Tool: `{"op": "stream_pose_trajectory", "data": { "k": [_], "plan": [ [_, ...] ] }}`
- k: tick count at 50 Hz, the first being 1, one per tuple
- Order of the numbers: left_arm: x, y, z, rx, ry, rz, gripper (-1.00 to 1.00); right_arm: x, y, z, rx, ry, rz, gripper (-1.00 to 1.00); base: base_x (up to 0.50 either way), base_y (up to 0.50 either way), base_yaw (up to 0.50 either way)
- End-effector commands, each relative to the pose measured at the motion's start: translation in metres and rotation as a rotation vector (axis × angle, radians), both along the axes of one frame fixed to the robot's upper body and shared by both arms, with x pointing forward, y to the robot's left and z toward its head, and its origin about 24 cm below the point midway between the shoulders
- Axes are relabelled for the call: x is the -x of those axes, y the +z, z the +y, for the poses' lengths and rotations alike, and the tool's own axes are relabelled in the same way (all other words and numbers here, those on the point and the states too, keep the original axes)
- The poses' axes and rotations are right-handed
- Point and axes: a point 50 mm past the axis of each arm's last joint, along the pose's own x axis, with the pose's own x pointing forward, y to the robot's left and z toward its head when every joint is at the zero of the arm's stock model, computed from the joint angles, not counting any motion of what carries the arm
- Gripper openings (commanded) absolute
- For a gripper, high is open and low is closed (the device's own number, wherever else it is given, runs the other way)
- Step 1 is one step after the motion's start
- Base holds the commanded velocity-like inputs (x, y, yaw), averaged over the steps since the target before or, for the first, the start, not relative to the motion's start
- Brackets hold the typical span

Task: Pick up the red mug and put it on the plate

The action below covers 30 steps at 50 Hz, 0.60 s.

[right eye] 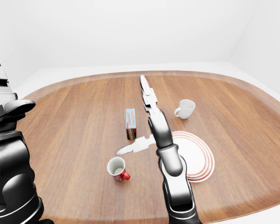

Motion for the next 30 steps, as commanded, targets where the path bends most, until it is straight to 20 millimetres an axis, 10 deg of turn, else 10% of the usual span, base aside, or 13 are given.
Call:
{"op": "stream_pose_trajectory", "data": {
  "k": [1, 30],
  "plan": [
    [0.001, 0.002, 0.000, 0.002, 0.001, -0.009, 1.00, -0.003, -0.008, 0.050, 0.261, 0.200, 0.009, 1.00, 0.00, 0.00, 0.00],
    [0.001, 0.001, 0.000, -0.005, 0.005, -0.005, 1.00, -0.005, -0.037, 0.067, 0.291, 0.239, 0.138, 1.00, 0.00, 0.00, 0.00]
  ]
}}
